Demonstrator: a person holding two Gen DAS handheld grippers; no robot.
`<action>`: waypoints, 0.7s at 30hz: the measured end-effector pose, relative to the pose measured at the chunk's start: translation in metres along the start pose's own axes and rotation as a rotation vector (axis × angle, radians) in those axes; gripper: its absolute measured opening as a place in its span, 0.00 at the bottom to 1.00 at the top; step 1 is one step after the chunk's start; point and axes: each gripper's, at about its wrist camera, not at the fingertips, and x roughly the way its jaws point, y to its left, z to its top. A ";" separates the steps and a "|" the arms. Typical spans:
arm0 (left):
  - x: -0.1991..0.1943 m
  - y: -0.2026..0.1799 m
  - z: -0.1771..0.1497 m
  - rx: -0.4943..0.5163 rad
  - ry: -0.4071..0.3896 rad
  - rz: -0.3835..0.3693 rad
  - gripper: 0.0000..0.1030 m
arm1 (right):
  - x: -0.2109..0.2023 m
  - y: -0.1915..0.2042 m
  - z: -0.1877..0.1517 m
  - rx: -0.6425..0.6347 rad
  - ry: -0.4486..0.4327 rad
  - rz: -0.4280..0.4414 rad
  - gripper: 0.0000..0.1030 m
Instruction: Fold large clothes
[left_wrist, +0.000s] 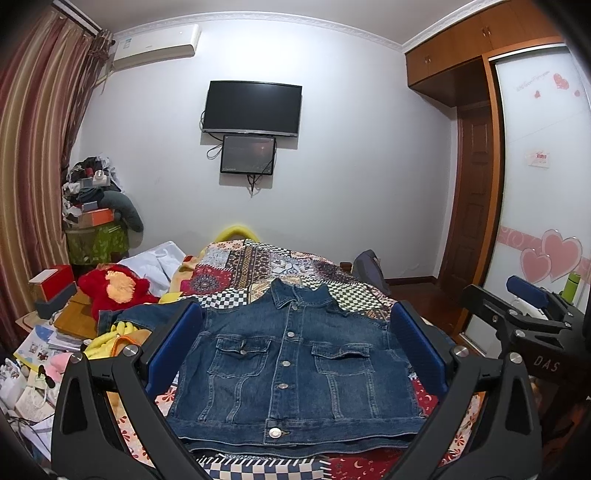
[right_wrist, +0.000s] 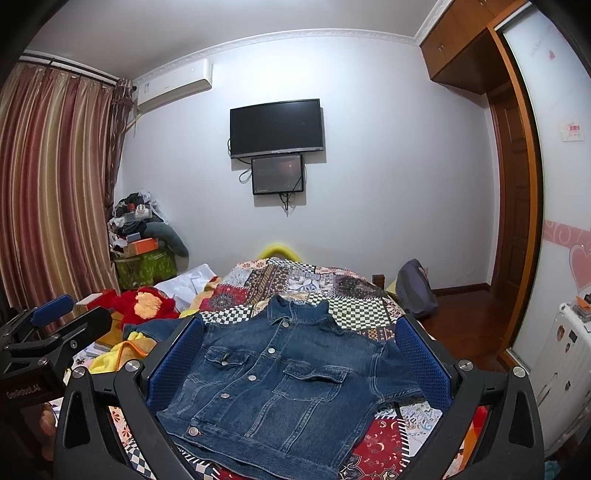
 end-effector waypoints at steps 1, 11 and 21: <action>0.003 0.002 -0.001 -0.001 0.005 0.003 1.00 | 0.004 -0.004 -0.002 0.001 0.003 0.000 1.00; 0.050 0.044 -0.017 -0.038 0.084 0.149 1.00 | 0.070 0.003 -0.013 -0.046 0.094 -0.023 1.00; 0.138 0.148 -0.034 -0.143 0.261 0.302 1.00 | 0.189 0.041 -0.009 -0.126 0.252 0.041 1.00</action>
